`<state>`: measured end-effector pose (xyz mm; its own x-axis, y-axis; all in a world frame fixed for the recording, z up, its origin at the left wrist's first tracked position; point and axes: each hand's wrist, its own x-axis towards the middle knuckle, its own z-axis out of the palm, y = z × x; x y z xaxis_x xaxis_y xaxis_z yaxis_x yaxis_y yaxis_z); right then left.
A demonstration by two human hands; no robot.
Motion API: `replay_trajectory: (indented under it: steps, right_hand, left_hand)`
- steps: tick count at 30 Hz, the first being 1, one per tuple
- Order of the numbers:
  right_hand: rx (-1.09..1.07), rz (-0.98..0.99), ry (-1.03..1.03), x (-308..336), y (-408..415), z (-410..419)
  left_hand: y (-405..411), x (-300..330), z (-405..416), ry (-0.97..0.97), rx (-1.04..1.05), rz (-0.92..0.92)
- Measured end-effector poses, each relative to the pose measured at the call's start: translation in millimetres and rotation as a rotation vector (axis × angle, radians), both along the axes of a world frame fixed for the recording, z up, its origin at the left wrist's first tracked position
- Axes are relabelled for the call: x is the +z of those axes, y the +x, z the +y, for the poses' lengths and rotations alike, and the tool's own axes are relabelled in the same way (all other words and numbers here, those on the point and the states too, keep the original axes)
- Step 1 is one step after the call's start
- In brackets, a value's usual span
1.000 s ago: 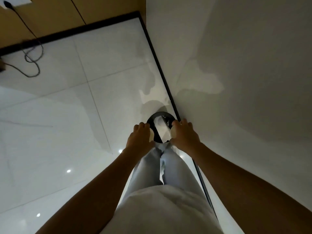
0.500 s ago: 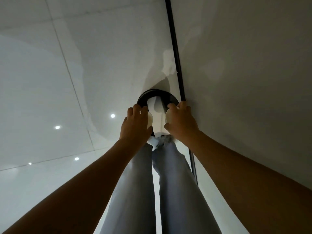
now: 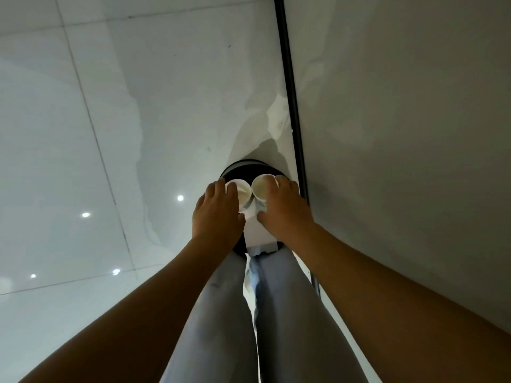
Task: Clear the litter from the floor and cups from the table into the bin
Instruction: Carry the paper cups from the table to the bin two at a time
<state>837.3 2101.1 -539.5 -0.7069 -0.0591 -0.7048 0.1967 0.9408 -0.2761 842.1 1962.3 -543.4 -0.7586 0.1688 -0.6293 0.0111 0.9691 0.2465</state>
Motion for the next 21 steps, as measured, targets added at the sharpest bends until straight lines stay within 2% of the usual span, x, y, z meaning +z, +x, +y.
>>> replay_trajectory:
  steps: [8, 15, 18, 21]
  right_hand:
    - [-0.021, -0.091, 0.027, 116.4, 34.3, -11.8]
    - [0.078, -0.002, -0.002, 245.7, 45.3, -43.9]
    - [0.205, 0.046, -0.026, 287.3, 52.2, -61.7]
    - [0.372, 0.131, -0.04, 324.9, 66.5, -77.6]
  left_hand:
    - [33.8, 115.1, -43.5, 0.014, 0.02, -0.044]
    - [48.3, 244.6, -75.1, -0.054, -0.026, 0.024]
    - [66.7, 292.0, -87.6, -0.107, 0.065, 0.075]
    - [100.3, 337.8, -94.4, -0.11, 0.254, 0.142]
